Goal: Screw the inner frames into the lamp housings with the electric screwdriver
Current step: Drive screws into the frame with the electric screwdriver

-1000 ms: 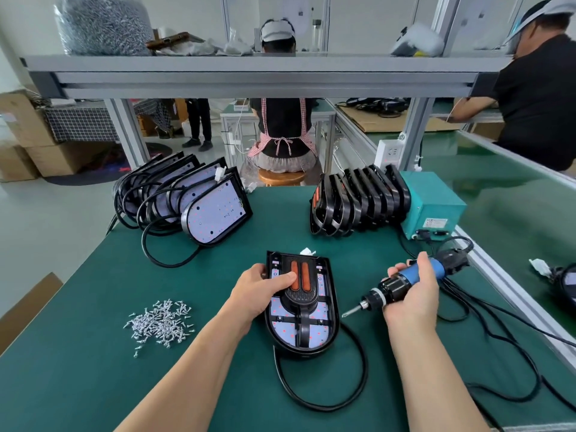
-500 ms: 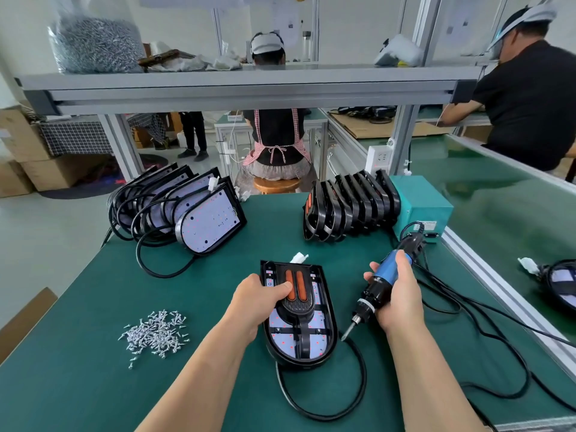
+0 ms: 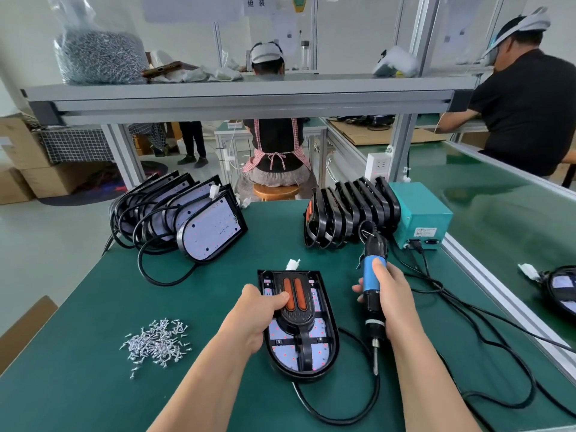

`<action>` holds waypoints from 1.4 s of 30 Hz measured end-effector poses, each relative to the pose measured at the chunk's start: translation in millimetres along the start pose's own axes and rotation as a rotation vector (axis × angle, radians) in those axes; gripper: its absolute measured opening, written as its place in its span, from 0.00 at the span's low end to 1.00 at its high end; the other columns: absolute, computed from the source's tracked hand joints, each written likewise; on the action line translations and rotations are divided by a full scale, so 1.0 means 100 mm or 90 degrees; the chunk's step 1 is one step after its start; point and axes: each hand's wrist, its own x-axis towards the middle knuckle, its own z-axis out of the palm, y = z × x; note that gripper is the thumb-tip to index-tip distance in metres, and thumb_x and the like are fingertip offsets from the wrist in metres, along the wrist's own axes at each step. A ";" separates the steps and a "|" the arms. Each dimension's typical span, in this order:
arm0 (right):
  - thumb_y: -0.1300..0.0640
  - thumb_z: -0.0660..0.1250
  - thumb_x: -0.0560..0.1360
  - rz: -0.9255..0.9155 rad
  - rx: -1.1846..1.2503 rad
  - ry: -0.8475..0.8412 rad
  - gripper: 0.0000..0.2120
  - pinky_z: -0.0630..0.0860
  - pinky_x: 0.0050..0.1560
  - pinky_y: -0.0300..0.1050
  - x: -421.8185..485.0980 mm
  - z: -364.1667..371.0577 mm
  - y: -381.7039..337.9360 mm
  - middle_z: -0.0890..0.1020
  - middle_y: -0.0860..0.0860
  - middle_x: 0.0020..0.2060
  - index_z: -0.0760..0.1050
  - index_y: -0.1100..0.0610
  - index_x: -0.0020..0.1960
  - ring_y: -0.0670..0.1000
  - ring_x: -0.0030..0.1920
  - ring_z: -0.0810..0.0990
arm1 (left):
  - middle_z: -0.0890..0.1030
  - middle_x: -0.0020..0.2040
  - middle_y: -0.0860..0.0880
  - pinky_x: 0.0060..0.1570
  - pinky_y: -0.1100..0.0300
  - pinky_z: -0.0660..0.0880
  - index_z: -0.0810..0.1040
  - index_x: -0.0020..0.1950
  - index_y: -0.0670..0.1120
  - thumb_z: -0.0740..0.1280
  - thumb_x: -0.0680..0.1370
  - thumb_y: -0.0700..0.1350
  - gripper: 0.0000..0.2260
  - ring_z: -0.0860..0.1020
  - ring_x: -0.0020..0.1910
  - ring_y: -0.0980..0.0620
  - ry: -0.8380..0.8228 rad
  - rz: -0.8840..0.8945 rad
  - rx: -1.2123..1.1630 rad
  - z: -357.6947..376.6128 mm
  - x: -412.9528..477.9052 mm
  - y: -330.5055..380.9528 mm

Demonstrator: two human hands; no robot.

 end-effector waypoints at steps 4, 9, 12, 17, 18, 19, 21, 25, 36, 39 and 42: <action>0.54 0.71 0.79 0.008 0.016 -0.004 0.14 0.80 0.37 0.46 0.03 0.00 -0.02 0.82 0.59 0.48 0.67 0.53 0.56 0.53 0.36 0.86 | 0.86 0.53 0.41 0.61 0.40 0.78 0.75 0.60 0.40 0.76 0.75 0.40 0.17 0.84 0.53 0.40 -0.007 0.022 -0.040 -0.17 0.02 -0.07; 0.55 0.76 0.71 -0.106 -0.256 0.025 0.17 0.73 0.40 0.41 -0.05 0.02 0.03 0.81 0.46 0.50 0.70 0.44 0.52 0.45 0.45 0.82 | 0.87 0.49 0.42 0.54 0.42 0.82 0.79 0.58 0.42 0.72 0.78 0.43 0.10 0.86 0.49 0.40 0.005 0.047 -0.098 -0.30 0.07 -0.12; 0.56 0.74 0.70 -0.162 -0.348 0.096 0.17 0.75 0.46 0.45 -0.05 0.02 0.05 0.78 0.48 0.53 0.74 0.49 0.56 0.50 0.49 0.79 | 0.87 0.50 0.42 0.57 0.39 0.80 0.80 0.58 0.43 0.70 0.79 0.44 0.09 0.86 0.50 0.39 0.003 0.054 -0.134 -0.35 0.08 -0.14; 0.61 0.73 0.73 -0.239 -0.432 0.148 0.25 0.71 0.62 0.50 -0.04 0.00 0.06 0.70 0.52 0.64 0.71 0.57 0.68 0.55 0.65 0.70 | 0.87 0.52 0.43 0.58 0.42 0.80 0.80 0.60 0.44 0.70 0.80 0.44 0.10 0.86 0.51 0.41 -0.010 0.079 -0.121 -0.34 0.08 -0.20; 0.61 0.72 0.73 -0.243 -0.431 0.140 0.23 0.71 0.63 0.51 -0.04 0.00 0.06 0.70 0.52 0.63 0.72 0.57 0.67 0.55 0.65 0.70 | 0.87 0.52 0.43 0.60 0.41 0.79 0.80 0.61 0.44 0.70 0.80 0.44 0.11 0.86 0.52 0.41 -0.011 0.081 -0.122 -0.34 0.08 -0.20; 0.62 0.72 0.73 -0.260 -0.434 0.140 0.21 0.72 0.63 0.52 -0.06 0.01 0.07 0.70 0.51 0.62 0.73 0.57 0.66 0.55 0.64 0.70 | 0.87 0.52 0.43 0.61 0.41 0.78 0.80 0.61 0.44 0.70 0.80 0.45 0.11 0.85 0.53 0.41 -0.013 0.082 -0.123 -0.34 0.09 -0.20; 0.64 0.71 0.73 -0.360 -0.441 0.170 0.18 0.71 0.63 0.51 -0.09 0.02 0.07 0.73 0.52 0.61 0.76 0.58 0.62 0.55 0.63 0.70 | 0.87 0.53 0.44 0.62 0.40 0.78 0.80 0.61 0.44 0.70 0.80 0.45 0.11 0.85 0.53 0.42 -0.017 0.085 -0.123 -0.34 0.09 -0.21; 0.64 0.71 0.75 -0.559 -0.384 0.097 0.11 0.73 0.55 0.37 -0.24 0.14 0.04 0.77 0.50 0.54 0.77 0.58 0.57 0.51 0.51 0.79 | 0.87 0.52 0.44 0.61 0.41 0.79 0.80 0.59 0.45 0.70 0.80 0.45 0.10 0.86 0.52 0.42 -0.023 0.095 -0.116 -0.35 0.09 -0.23; 0.27 0.68 0.67 -0.070 -0.481 -0.333 0.27 0.76 0.47 0.36 -0.63 0.53 -0.01 0.84 0.39 0.48 0.77 0.46 0.53 0.37 0.46 0.81 | 0.87 0.52 0.43 0.57 0.43 0.80 0.81 0.59 0.43 0.70 0.80 0.46 0.10 0.86 0.51 0.41 -0.035 0.119 -0.128 -0.35 0.10 -0.25; 0.41 0.76 0.71 0.016 -0.368 -0.405 0.18 0.77 0.56 0.38 -0.59 0.51 -0.01 0.86 0.39 0.51 0.77 0.45 0.57 0.36 0.51 0.83 | 0.87 0.52 0.41 0.57 0.42 0.80 0.80 0.59 0.43 0.70 0.80 0.45 0.10 0.86 0.51 0.40 -0.043 0.127 -0.125 -0.35 0.09 -0.26; 0.53 0.76 0.74 0.077 -0.266 -0.442 0.15 0.78 0.52 0.35 -0.57 0.50 0.00 0.87 0.41 0.50 0.78 0.49 0.58 0.42 0.52 0.85 | 0.87 0.52 0.41 0.55 0.43 0.81 0.80 0.60 0.42 0.70 0.79 0.44 0.11 0.86 0.51 0.40 -0.043 0.140 -0.117 -0.34 0.09 -0.27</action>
